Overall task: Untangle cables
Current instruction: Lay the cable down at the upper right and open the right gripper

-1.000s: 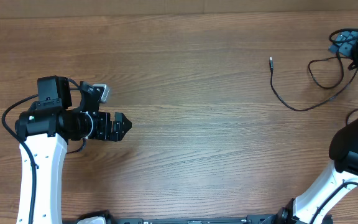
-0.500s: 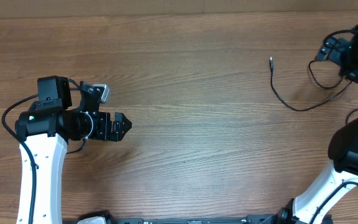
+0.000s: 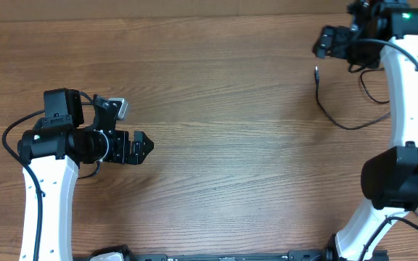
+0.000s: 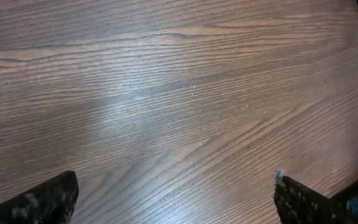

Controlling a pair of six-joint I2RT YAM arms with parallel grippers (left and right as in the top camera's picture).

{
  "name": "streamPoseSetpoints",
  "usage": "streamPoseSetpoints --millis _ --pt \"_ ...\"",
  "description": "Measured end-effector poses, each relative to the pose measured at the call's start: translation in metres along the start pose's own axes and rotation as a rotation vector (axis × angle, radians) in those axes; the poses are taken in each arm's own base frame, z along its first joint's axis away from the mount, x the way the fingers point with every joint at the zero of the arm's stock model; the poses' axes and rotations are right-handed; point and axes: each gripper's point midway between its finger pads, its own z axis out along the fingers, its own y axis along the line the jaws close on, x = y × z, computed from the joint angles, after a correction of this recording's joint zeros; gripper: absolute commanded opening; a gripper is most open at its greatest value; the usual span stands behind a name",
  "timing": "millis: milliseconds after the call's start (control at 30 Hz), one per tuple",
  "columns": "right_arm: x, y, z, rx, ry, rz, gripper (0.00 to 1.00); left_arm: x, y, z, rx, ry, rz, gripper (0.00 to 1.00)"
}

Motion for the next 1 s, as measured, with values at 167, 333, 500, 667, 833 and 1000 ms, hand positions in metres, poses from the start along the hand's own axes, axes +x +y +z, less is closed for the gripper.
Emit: streamPoseSetpoints --millis 167,333,500,667,833,1000 --pt "-0.006 0.021 -0.002 -0.014 -0.037 -0.052 1.0 0.0 0.0 0.0 0.0 0.0 0.0 1.0" --pt "-0.003 0.02 -0.002 -0.009 -0.024 -0.051 1.0 0.0 0.0 0.0 0.0 0.0 0.0 1.0" --pt "-0.002 0.02 -0.002 -0.009 -0.021 -0.051 1.0 0.0 0.0 0.0 0.0 0.0 0.0 1.0" --pt "-0.001 0.019 -0.002 -0.008 -0.017 -0.05 1.0 0.0 0.0 0.0 0.0 0.0 0.0 1.0" --pt "0.0 0.019 -0.002 -0.008 -0.015 -0.05 1.0 0.0 0.0 0.0 0.0 0.0 0.0 1.0" --pt "-0.001 0.019 -0.002 -0.008 -0.015 -0.05 1.0 0.0 0.0 0.0 0.0 0.0 0.0 1.0"
